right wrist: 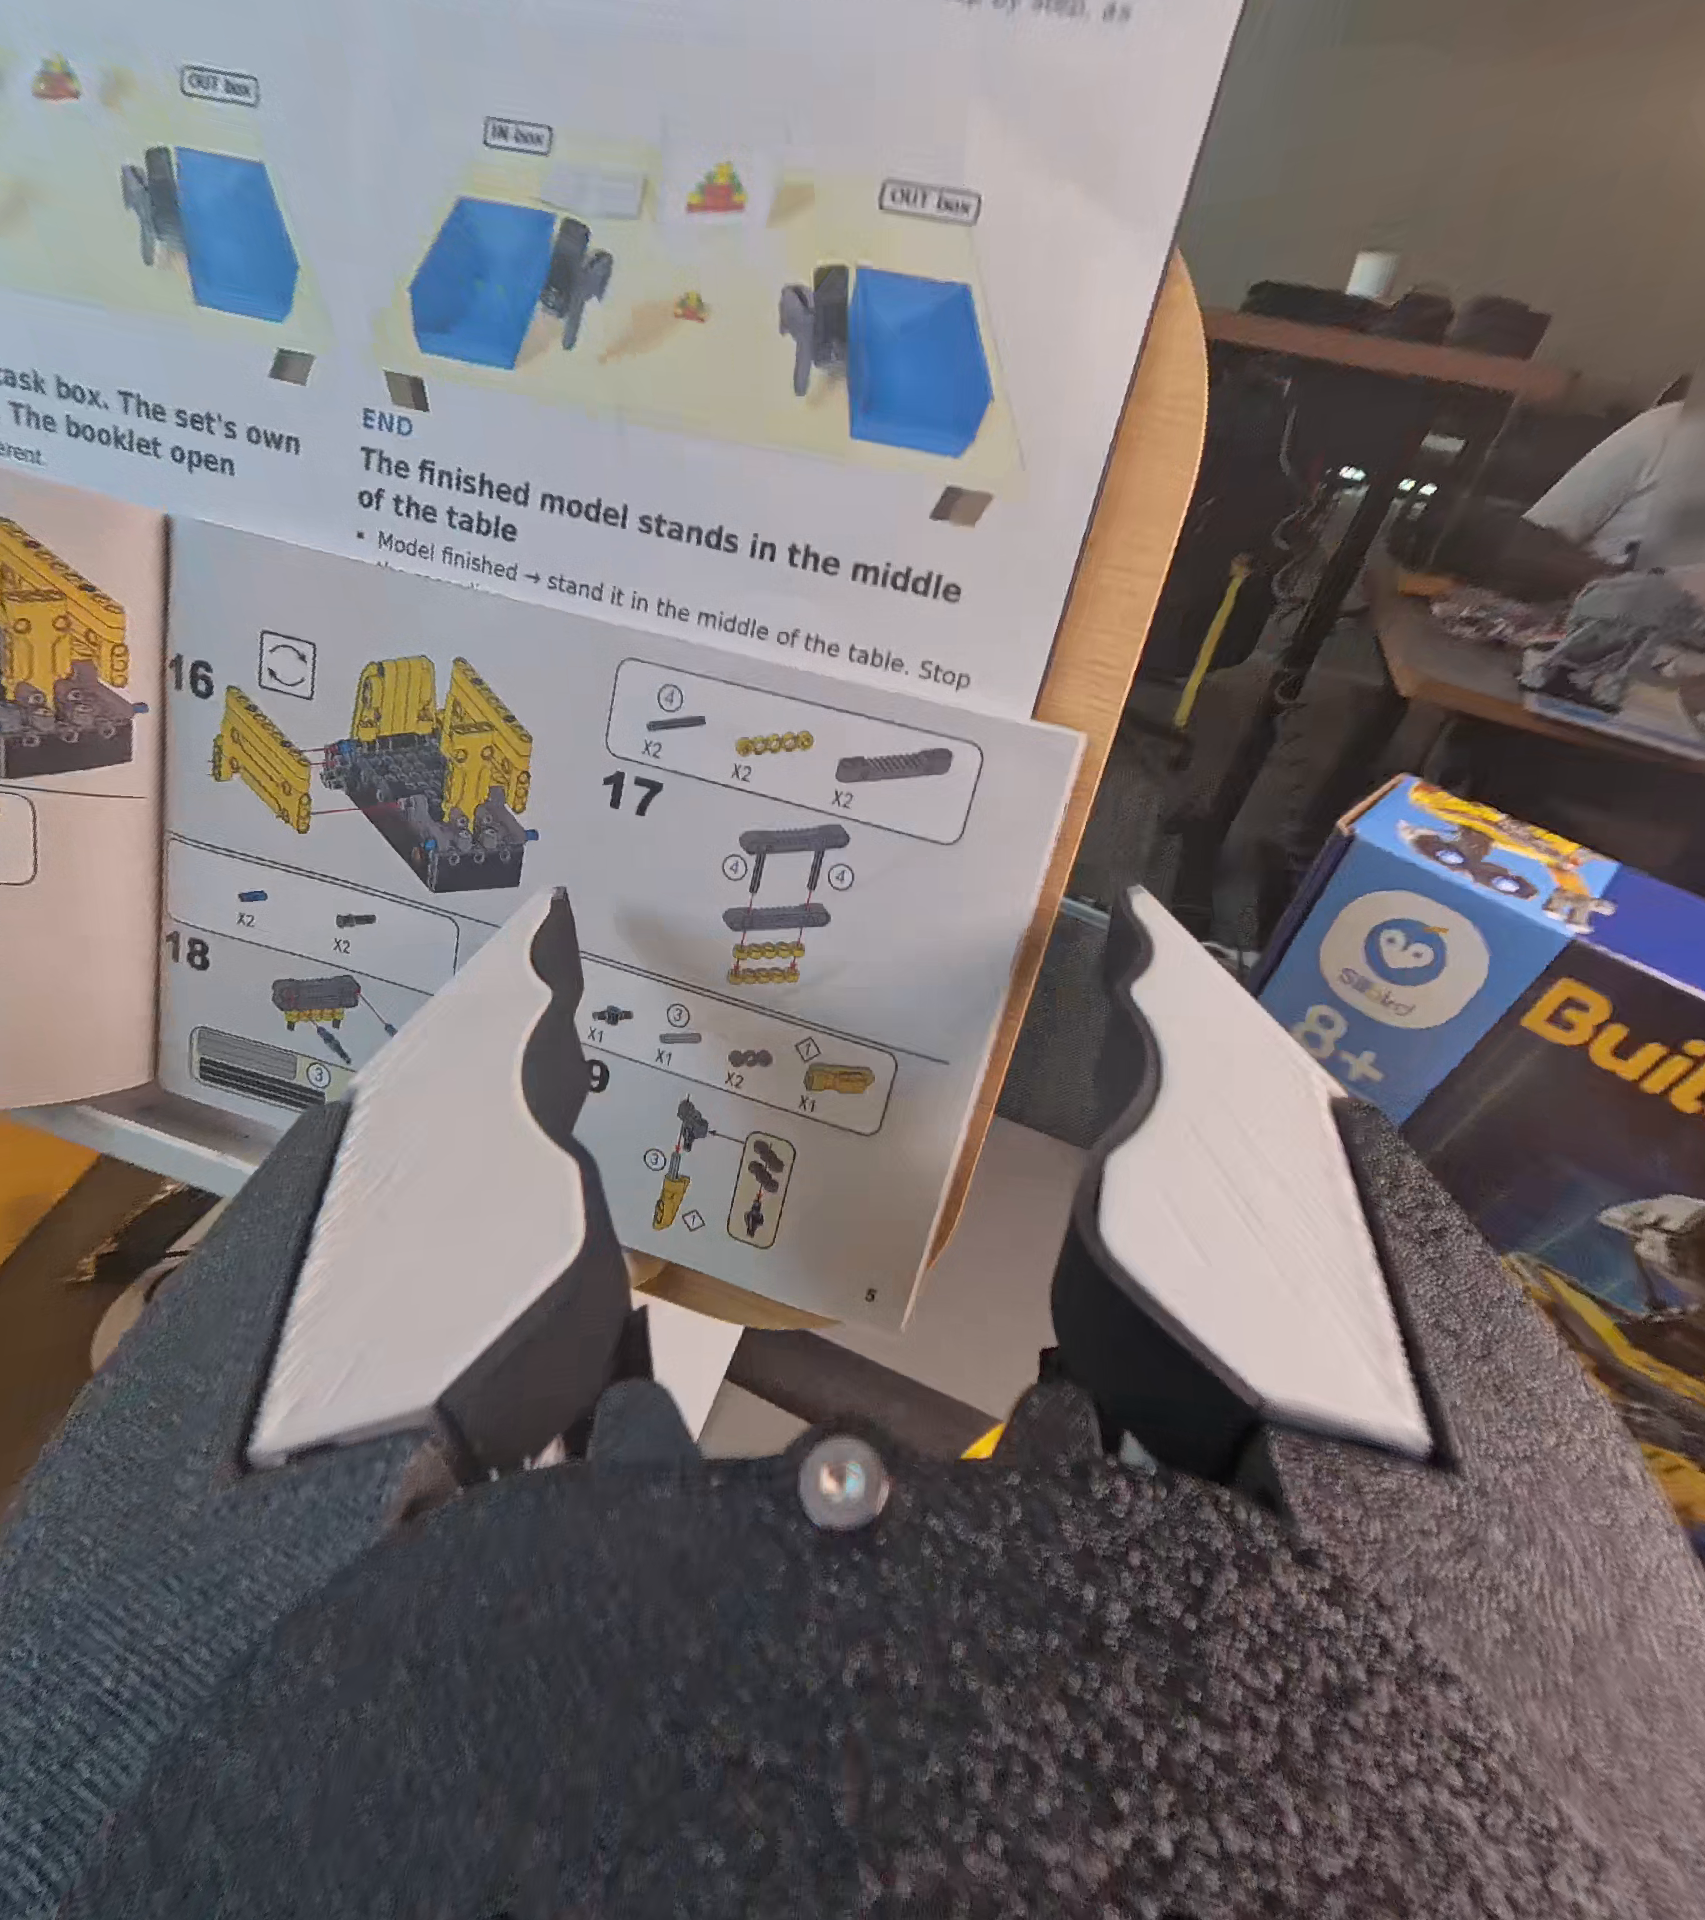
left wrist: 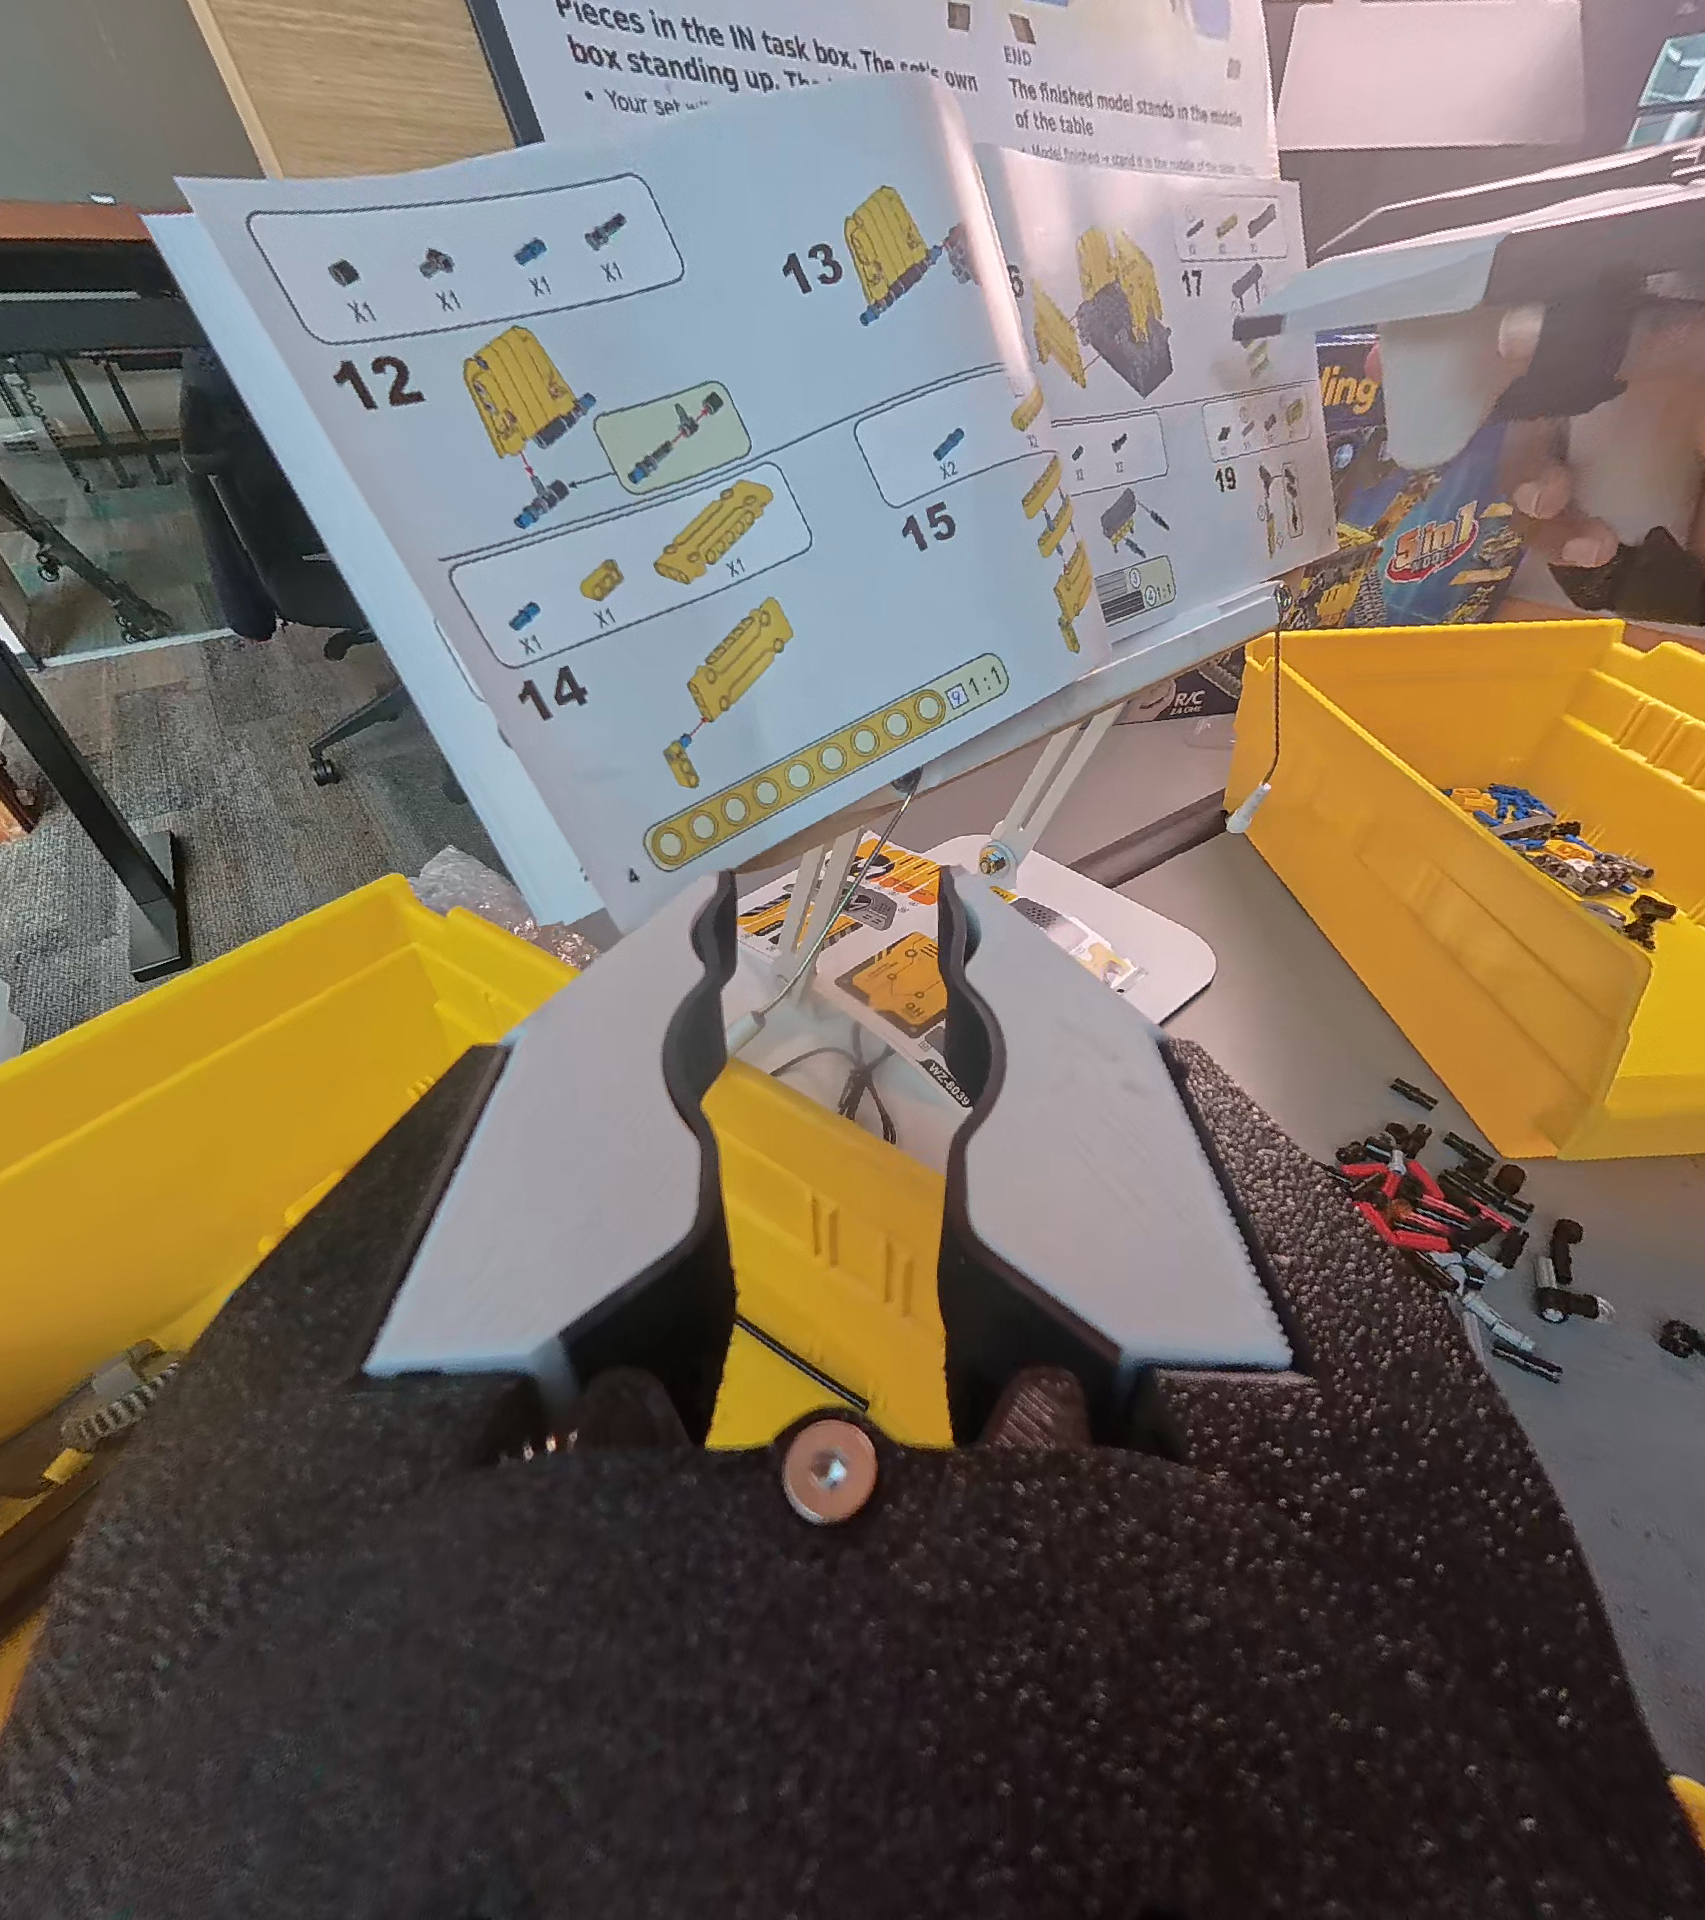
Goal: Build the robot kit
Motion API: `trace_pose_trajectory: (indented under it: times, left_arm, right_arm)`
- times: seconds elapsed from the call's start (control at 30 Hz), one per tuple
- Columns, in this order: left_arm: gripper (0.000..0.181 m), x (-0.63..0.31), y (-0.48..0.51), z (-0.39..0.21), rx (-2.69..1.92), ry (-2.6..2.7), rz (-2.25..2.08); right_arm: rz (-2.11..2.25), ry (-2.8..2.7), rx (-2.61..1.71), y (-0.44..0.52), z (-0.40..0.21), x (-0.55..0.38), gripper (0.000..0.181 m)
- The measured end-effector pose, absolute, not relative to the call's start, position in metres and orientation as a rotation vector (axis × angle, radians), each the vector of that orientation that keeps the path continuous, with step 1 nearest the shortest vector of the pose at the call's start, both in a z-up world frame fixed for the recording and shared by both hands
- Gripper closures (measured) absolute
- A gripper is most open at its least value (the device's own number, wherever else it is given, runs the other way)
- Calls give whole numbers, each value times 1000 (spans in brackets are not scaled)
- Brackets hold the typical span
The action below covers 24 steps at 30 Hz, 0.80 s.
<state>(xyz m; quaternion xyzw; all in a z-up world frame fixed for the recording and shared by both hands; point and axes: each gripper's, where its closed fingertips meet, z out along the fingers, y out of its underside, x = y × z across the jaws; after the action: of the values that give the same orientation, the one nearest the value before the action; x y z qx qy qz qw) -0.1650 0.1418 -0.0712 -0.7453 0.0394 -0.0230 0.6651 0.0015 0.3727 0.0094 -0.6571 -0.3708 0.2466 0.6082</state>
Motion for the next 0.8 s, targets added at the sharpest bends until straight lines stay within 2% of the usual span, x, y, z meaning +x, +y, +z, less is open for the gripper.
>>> trace_pose_trajectory:
  times: [0.07,0.1,0.23,0.4,0.47,0.57,0.67,0.8]
  left_arm:
    - [144,-165,143,-73,-1687,90,-57]
    - [144,-164,143,-74,-1690,92,-58]
    - [144,-163,145,-78,-1698,104,-51]
    - [144,-163,145,-80,-1704,104,-55]
    - [144,-163,146,-80,-1704,104,-57]
    - [144,-161,147,-81,-1706,106,-64]
    - [144,-158,147,-83,-1712,116,-65]
    - [144,-157,146,-80,-1706,127,-52]
  right_arm:
    - [638,-891,-1580,375,-6,-3,78]
    - [667,-921,-1593,371,-14,-6,85]
    - [611,-889,-1589,368,-17,-2,87]
    - [505,-872,-1556,362,-14,12,104]
    - [399,-881,-1450,360,0,17,101]
    - [307,-987,-1322,348,14,3,79]
    - [258,-1070,-1370,353,4,-14,60]
    - [209,-1069,-1384,357,-1,-19,70]
